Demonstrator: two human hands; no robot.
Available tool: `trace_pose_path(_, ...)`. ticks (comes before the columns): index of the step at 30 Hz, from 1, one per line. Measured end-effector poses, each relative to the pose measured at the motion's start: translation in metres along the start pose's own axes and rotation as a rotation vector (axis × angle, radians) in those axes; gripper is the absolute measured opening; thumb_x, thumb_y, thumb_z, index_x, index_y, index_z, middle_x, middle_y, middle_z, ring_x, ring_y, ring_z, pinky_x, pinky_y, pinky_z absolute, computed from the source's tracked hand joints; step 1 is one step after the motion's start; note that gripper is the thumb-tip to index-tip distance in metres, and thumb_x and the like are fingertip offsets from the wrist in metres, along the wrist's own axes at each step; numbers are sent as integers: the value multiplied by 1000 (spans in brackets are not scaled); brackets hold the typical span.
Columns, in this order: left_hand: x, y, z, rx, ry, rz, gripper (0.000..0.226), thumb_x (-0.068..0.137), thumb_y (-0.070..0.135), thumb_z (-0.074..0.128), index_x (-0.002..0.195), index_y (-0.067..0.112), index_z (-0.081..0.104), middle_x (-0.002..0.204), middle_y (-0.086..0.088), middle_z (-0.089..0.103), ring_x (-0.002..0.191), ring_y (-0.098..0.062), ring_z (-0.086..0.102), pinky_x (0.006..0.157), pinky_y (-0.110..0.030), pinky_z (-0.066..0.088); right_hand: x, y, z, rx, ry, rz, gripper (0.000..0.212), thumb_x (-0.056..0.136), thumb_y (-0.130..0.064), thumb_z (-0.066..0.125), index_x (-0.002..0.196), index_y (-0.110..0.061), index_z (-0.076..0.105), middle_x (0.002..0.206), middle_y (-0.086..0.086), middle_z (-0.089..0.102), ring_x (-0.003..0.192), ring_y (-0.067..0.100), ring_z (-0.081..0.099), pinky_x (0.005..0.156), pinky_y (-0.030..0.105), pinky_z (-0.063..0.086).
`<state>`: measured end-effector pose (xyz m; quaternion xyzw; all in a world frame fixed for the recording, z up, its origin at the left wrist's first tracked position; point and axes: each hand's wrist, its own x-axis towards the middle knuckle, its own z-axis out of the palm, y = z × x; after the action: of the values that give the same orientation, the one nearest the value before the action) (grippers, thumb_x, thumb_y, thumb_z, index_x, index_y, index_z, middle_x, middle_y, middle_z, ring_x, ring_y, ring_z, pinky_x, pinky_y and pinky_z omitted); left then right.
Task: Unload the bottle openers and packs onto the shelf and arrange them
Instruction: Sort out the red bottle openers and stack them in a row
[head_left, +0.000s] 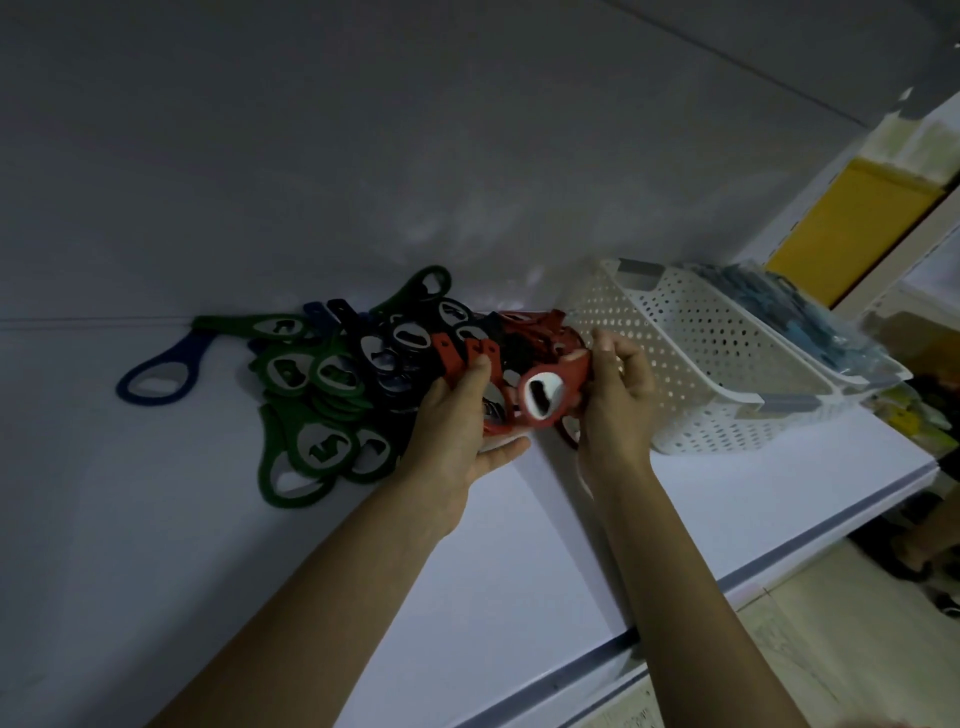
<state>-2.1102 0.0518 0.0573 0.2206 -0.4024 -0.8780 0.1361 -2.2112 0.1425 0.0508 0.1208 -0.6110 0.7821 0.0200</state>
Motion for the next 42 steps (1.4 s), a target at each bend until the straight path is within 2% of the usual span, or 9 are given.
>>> trace_pose_path(2,-2,-2,3,121,-67,36,25,88,43,59,109,29,59,101,0,70,81,-19,71,59,-27,57,-6,0,6,-6,-135,-62,8,97,-13,52,91,-14,57,62,-7,65,56,5,60,52,20,49)
trace_pose_path(5,-5,-8,5,219,-112,69,17,91,18,60,108,21,58,91,-2,70,66,-17,71,58,-24,57,-10,2,5,-119,-152,-176,6,90,-17,64,93,-12,62,81,4,70,77,17,66,68,32,56)
trace_pose_path(10,-2,-6,3,110,-43,113,26,91,3,57,114,14,57,98,-9,69,72,-19,68,62,-23,57,5,12,-20,-1164,114,-319,25,89,-40,59,86,-15,57,84,2,66,80,24,63,62,31,42)
trace_pose_path(14,0,-5,2,47,3,132,26,87,3,61,112,11,59,91,-7,68,63,-14,66,68,-26,58,2,14,-19,-1411,-7,-206,35,86,-45,59,99,-13,56,101,8,63,90,31,60,66,32,41)
trace_pose_path(21,4,-2,2,-156,18,20,27,94,27,47,102,8,64,84,-10,69,61,-16,66,59,-28,57,-7,8,-9,-1391,-214,-325,29,84,-37,58,102,-15,63,100,5,67,94,27,61,71,35,50)
trace_pose_path(31,5,-6,4,-21,55,162,17,91,21,59,107,19,56,93,-2,63,77,-18,63,58,-18,53,-5,8,-8,-1166,-4,-375,14,88,-11,53,101,-8,58,88,13,66,79,35,59,65,37,47)
trace_pose_path(34,5,-7,4,14,47,187,18,90,13,58,108,16,55,81,2,61,79,-18,61,62,-19,54,-7,6,-6,-851,1,-319,6,90,-6,53,93,-11,52,80,6,64,74,27,62,60,34,47)
trace_pose_path(38,3,-8,5,122,19,240,33,89,17,62,120,17,51,104,-1,67,89,-10,68,79,-25,56,-13,-4,3,-95,-76,18,15,87,-6,66,87,-13,53,61,2,65,54,17,64,52,30,53)
trace_pose_path(42,-2,-14,6,251,-10,271,53,86,4,64,133,17,44,117,-2,65,106,-14,64,95,-35,51,-20,0,6,-212,-158,-97,22,84,-10,71,73,-8,52,54,5,56,48,17,56,49,30,48)
